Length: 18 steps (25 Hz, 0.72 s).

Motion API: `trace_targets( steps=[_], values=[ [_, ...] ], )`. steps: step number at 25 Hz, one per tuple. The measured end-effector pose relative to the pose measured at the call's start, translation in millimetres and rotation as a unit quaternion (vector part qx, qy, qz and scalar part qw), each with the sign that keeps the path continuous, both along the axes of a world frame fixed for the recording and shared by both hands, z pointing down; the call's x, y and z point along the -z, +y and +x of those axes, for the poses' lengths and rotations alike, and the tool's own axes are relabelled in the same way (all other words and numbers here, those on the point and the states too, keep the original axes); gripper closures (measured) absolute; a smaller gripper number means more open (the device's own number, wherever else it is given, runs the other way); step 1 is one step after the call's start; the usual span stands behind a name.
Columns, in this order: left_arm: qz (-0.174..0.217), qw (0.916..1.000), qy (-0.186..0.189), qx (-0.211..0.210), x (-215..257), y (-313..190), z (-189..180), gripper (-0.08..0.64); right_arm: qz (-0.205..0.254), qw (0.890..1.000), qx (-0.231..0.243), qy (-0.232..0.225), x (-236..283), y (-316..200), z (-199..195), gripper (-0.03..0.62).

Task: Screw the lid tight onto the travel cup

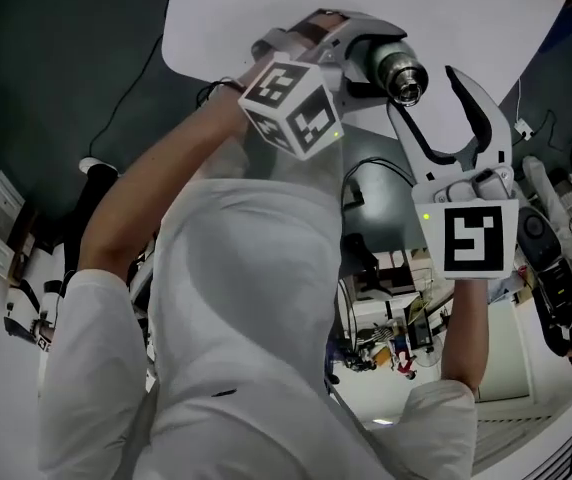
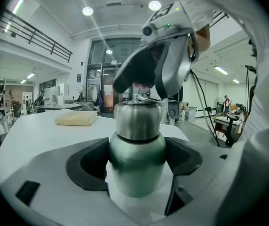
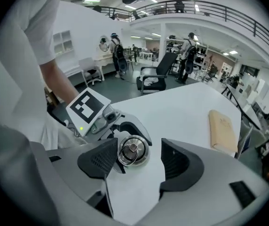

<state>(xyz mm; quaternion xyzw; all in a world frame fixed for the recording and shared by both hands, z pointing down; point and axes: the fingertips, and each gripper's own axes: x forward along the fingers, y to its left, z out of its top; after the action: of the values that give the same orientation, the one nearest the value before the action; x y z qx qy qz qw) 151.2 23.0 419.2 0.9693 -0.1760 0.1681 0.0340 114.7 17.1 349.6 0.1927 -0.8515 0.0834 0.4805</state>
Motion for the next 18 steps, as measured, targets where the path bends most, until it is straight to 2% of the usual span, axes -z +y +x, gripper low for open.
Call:
trace_targets(
  steps=[3, 6, 8, 11, 14, 18],
  values=[
    [0.011, 0.9999, 0.0, -0.004, 6, -10, 4, 0.212, 0.011, 0.996, 0.088, 0.025, 7, -2, -1, 0.327],
    [0.019, 0.9998, 0.002, -0.003, 9, -23, 7, 0.212, 0.022, 0.979, 0.195, 0.046, 6, -4, -2, 0.327],
    [0.023, 0.9997, 0.001, -0.005, 8, -30, 10, 0.212, 0.033, 0.96, 0.268, 0.072, 4, -8, 1, 0.327],
    [0.022, 0.9997, -0.002, -0.011, 5, -50, 12, 0.212, 0.045, 0.921, 0.369, 0.117, 0, -25, 11, 0.325],
    [0.013, 0.9998, 0.003, -0.012, -2, -72, 15, 0.21, 0.035, 0.889, 0.434, 0.14, -10, -47, 14, 0.318],
    [0.016, 0.9999, 0.0, -0.001, -4, -77, 11, 0.211, 0.018, 0.851, 0.502, 0.153, -21, -49, 11, 0.314]
  ],
)
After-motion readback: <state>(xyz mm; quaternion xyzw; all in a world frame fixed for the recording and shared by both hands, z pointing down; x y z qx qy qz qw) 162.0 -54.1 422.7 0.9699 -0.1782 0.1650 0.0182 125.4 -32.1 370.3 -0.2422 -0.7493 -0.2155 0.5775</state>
